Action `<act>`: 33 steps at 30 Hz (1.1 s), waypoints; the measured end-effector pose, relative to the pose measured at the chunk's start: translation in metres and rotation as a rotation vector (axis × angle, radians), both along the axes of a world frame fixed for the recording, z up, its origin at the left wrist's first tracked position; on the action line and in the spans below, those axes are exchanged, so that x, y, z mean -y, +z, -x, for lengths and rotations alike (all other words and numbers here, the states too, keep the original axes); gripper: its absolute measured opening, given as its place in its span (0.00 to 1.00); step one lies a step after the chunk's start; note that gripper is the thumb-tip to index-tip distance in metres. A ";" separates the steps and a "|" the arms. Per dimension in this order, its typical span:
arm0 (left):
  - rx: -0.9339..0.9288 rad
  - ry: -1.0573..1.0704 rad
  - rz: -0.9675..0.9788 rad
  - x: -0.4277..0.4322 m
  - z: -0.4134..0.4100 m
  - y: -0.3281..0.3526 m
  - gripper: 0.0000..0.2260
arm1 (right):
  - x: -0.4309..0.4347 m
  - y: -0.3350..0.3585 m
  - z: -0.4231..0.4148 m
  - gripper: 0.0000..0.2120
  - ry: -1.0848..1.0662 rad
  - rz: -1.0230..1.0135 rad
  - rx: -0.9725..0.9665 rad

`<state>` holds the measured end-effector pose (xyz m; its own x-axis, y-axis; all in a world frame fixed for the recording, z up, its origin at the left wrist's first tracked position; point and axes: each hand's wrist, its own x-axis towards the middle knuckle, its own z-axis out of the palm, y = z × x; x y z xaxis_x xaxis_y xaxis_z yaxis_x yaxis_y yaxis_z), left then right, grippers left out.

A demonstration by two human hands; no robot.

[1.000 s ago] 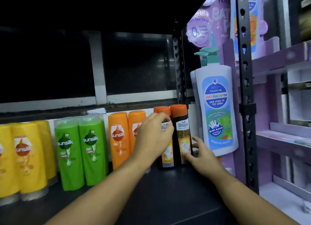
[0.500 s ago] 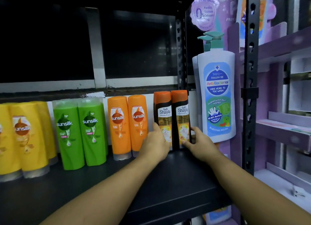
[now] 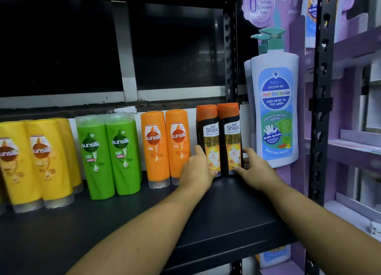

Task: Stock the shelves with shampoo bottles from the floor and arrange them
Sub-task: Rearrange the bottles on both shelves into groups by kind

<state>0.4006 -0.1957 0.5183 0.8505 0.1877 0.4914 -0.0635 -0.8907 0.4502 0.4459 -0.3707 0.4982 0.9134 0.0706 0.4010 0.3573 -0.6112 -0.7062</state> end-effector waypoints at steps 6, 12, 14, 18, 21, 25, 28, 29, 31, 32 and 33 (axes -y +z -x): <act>-0.091 -0.058 -0.073 -0.013 0.023 0.002 0.23 | 0.000 0.004 0.006 0.13 -0.134 -0.088 0.232; -0.233 -0.174 -0.225 -0.064 0.077 -0.002 0.20 | -0.017 0.011 0.041 0.04 0.366 0.290 0.202; -0.280 -0.205 -0.230 -0.088 0.094 -0.002 0.20 | -0.024 0.012 0.050 0.04 0.453 0.433 0.146; -0.396 -0.235 -0.238 -0.134 0.128 0.003 0.26 | -0.038 0.015 0.073 0.21 0.511 0.608 0.009; -0.439 -0.236 -0.226 -0.162 0.150 0.002 0.28 | -0.048 0.016 0.091 0.26 0.539 0.648 -0.083; -0.472 -0.189 -0.218 -0.192 0.172 -0.002 0.30 | -0.071 0.020 0.121 0.29 0.547 0.728 -0.117; -0.459 -0.153 -0.243 -0.207 0.184 -0.003 0.30 | -0.091 0.022 0.142 0.29 0.568 0.778 -0.118; -0.455 -0.145 -0.244 -0.211 0.189 -0.004 0.29 | -0.098 0.022 0.146 0.29 0.579 0.789 -0.113; -0.454 -0.139 -0.245 -0.219 0.197 -0.004 0.29 | -0.112 0.022 0.154 0.28 0.609 0.806 -0.101; -0.466 -0.136 -0.248 -0.223 0.201 -0.004 0.29 | -0.120 0.021 0.158 0.28 0.621 0.812 -0.102; -0.477 -0.132 -0.253 -0.228 0.204 -0.004 0.29 | -0.127 0.020 0.159 0.29 0.631 0.816 -0.107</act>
